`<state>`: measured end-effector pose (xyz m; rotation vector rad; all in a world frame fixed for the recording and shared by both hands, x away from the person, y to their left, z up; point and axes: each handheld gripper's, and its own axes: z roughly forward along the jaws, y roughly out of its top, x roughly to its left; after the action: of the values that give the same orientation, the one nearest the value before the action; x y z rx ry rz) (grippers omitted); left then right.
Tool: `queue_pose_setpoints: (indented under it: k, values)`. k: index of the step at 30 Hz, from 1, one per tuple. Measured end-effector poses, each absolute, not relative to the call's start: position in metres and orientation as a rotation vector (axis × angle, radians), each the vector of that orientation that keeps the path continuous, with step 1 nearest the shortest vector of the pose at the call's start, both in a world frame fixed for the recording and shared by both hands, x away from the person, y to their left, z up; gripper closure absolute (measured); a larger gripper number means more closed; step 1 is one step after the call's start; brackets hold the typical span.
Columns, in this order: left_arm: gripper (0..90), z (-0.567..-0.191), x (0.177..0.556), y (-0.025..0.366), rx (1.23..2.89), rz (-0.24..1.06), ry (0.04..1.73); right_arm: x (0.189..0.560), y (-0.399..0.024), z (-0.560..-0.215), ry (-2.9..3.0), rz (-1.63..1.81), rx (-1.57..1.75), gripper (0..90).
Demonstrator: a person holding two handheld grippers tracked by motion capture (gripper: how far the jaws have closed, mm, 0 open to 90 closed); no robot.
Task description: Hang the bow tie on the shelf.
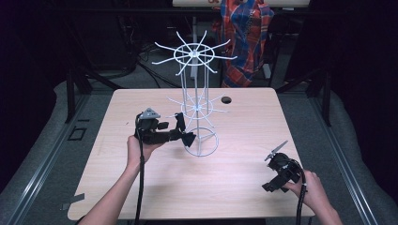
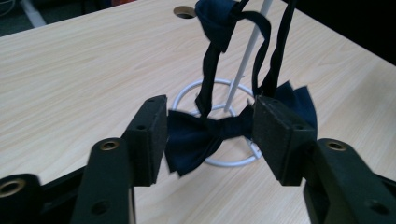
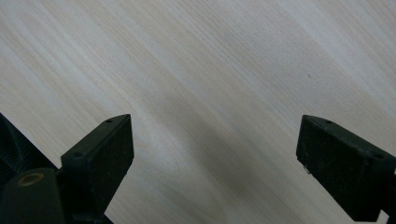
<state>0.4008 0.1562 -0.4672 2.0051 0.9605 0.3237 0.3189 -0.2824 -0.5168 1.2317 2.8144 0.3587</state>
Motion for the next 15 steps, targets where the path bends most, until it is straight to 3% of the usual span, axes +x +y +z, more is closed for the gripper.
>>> queue_pose_setpoints:
  k: [9,15]
  values:
    - [25.2,-0.461,0.39,0.168,2.025,0.387,0.992,0.318,-0.282,-0.517,2.809,0.366,1.237,10.9]
    - [18.5,-0.457,0.382,0.168,2.053,0.425,0.995,0.318,-0.282,-0.517,2.81,0.363,1.232,10.9]
